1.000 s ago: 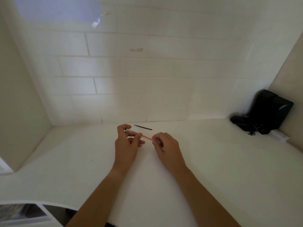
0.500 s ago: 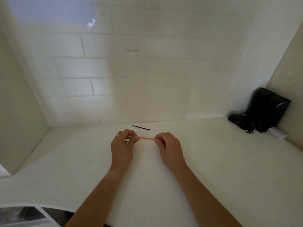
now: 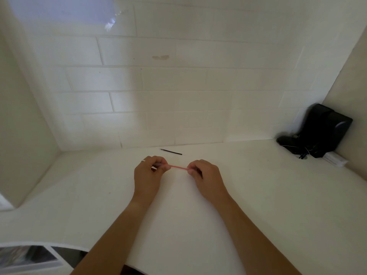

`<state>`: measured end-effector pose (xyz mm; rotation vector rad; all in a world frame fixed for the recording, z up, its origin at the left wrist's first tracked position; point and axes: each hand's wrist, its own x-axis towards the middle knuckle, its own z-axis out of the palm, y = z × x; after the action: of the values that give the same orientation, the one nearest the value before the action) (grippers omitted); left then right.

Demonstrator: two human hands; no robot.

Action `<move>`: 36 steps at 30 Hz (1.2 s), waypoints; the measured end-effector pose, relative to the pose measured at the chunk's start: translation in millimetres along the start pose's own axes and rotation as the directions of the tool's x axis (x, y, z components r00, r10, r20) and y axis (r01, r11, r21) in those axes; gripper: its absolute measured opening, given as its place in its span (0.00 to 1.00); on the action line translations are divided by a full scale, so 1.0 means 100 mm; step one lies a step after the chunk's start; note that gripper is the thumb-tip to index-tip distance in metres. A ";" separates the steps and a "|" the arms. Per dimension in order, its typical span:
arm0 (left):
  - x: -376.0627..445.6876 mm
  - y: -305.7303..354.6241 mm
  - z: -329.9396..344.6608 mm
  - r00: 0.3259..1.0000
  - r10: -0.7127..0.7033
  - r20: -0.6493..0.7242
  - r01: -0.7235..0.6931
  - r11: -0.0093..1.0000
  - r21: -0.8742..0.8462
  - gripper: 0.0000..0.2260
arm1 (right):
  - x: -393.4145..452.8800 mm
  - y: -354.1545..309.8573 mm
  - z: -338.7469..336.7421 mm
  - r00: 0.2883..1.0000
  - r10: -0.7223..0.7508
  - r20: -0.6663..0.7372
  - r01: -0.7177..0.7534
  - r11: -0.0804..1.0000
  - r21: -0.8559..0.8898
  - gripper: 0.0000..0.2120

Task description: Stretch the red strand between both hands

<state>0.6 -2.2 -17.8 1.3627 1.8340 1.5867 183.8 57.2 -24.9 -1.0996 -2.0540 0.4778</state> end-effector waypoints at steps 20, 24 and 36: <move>-0.05 0.05 0.01 0.999 0.040 -0.021 -0.041 0.995 -0.090 0.07 | -0.02 -0.01 0.07 0.997 0.016 -0.069 -0.017 1.000 -0.013 0.07; -0.05 0.07 0.00 0.998 0.054 -0.039 -0.059 0.989 -0.138 0.10 | -0.02 -0.01 0.07 0.994 0.033 -0.105 -0.030 0.999 0.031 0.06; -0.04 0.02 -0.03 0.984 0.000 -0.177 -0.016 0.996 -0.088 0.05 | -0.04 -0.01 0.04 0.963 0.036 -0.269 -0.031 0.999 0.022 0.07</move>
<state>0.6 -7.4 -16.6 1.2261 1.8338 1.8227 181.4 53.3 -28.9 -1.1243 -1.7931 0.3417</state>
